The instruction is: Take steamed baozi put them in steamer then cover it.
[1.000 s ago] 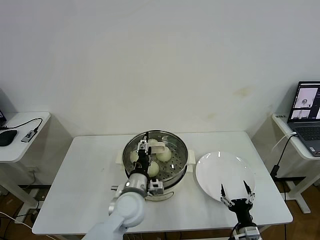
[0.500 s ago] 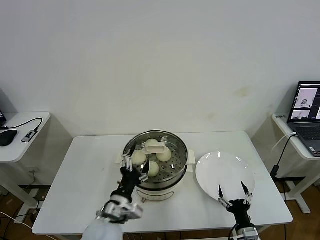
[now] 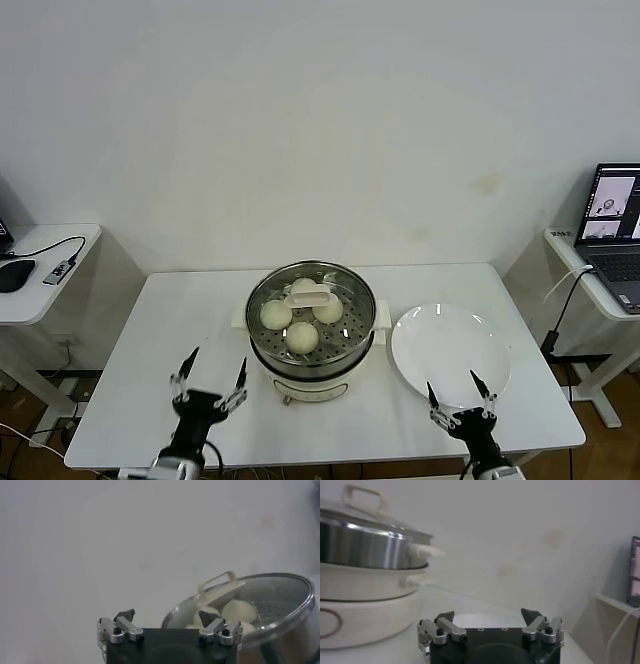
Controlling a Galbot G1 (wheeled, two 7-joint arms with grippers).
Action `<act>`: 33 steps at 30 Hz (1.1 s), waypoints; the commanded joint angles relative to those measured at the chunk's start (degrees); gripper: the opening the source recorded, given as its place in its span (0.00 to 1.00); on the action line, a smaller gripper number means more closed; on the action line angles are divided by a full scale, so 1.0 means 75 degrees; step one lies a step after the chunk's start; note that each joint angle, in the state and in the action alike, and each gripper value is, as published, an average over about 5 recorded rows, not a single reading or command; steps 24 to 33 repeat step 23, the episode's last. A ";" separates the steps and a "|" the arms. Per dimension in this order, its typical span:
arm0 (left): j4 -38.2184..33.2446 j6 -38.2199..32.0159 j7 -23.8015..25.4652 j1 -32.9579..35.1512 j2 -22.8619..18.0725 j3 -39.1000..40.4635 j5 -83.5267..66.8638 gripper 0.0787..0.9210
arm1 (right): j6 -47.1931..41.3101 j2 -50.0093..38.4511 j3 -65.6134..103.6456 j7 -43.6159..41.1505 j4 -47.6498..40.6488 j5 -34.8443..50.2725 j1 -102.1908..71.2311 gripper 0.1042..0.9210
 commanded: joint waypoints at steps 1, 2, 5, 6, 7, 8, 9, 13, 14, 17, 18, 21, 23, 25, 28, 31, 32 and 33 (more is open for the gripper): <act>0.0510 -0.1050 0.0018 0.1563 -0.0301 -0.0787 -0.2109 0.88 | -0.0403 -0.0505 -0.0094 -0.0166 0.0536 0.1168 -0.0885 0.88; 0.0560 -0.1052 0.0044 0.1583 -0.0308 -0.0782 -0.2103 0.88 | -0.0461 -0.0508 -0.0091 -0.0175 0.0584 0.1252 -0.0932 0.88; 0.0717 -0.1066 0.0091 0.1616 -0.0309 -0.0778 -0.2055 0.88 | -0.0614 -0.0517 -0.0079 -0.0186 0.0679 0.1423 -0.1032 0.88; 0.0761 -0.1073 0.0099 0.1611 -0.0309 -0.0778 -0.2031 0.88 | -0.0643 -0.0515 -0.0075 -0.0186 0.0685 0.1446 -0.1052 0.88; 0.0792 -0.1082 0.0099 0.1594 -0.0320 -0.0783 -0.1997 0.88 | -0.0661 -0.0510 -0.0073 -0.0186 0.0684 0.1449 -0.1066 0.88; 0.0807 -0.1089 0.0099 0.1567 -0.0337 -0.0798 -0.1969 0.88 | -0.0688 -0.0500 -0.0080 -0.0176 0.0678 0.1437 -0.1079 0.88; 0.0805 -0.1087 0.0094 0.1533 -0.0353 -0.0816 -0.1960 0.88 | -0.0718 -0.0487 -0.0092 -0.0166 0.0673 0.1422 -0.1089 0.88; 0.0760 -0.0919 0.0105 0.1355 -0.0360 -0.0909 -0.2048 0.88 | -0.0871 -0.0463 -0.0175 -0.0094 0.0751 0.1362 -0.1144 0.88; 0.0752 -0.0837 0.0114 0.1325 -0.0349 -0.0901 -0.2060 0.88 | -0.0895 -0.0467 -0.0185 -0.0080 0.0793 0.1361 -0.1156 0.88; 0.0731 -0.0602 0.0110 0.1280 -0.0377 -0.0806 -0.2050 0.88 | -0.0924 -0.0480 -0.0190 -0.0055 0.0894 0.1396 -0.1168 0.88; 0.0725 -0.0550 0.0093 0.1269 -0.0410 -0.0767 -0.2048 0.88 | -0.0919 -0.0484 -0.0192 -0.0047 0.0920 0.1406 -0.1169 0.88; 0.0695 -0.0498 0.0045 0.1287 -0.0489 -0.0669 -0.2022 0.88 | -0.0928 -0.0488 -0.0242 -0.0018 0.1012 0.1376 -0.1198 0.88; 0.0676 -0.0499 0.0046 0.1315 -0.0495 -0.0637 -0.2006 0.88 | -0.0942 -0.0489 -0.0269 -0.0007 0.1051 0.1351 -0.1217 0.88; 0.0676 -0.0499 0.0046 0.1315 -0.0495 -0.0637 -0.2006 0.88 | -0.0942 -0.0489 -0.0269 -0.0007 0.1051 0.1351 -0.1217 0.88; 0.0676 -0.0499 0.0046 0.1315 -0.0495 -0.0637 -0.2006 0.88 | -0.0942 -0.0489 -0.0269 -0.0007 0.1051 0.1351 -0.1217 0.88; 0.0676 -0.0499 0.0046 0.1315 -0.0495 -0.0637 -0.2006 0.88 | -0.0942 -0.0489 -0.0269 -0.0007 0.1051 0.1351 -0.1217 0.88; 0.0676 -0.0499 0.0046 0.1315 -0.0495 -0.0637 -0.2006 0.88 | -0.0942 -0.0489 -0.0269 -0.0007 0.1051 0.1351 -0.1217 0.88; 0.0676 -0.0499 0.0046 0.1315 -0.0495 -0.0637 -0.2006 0.88 | -0.0942 -0.0489 -0.0269 -0.0007 0.1051 0.1351 -0.1217 0.88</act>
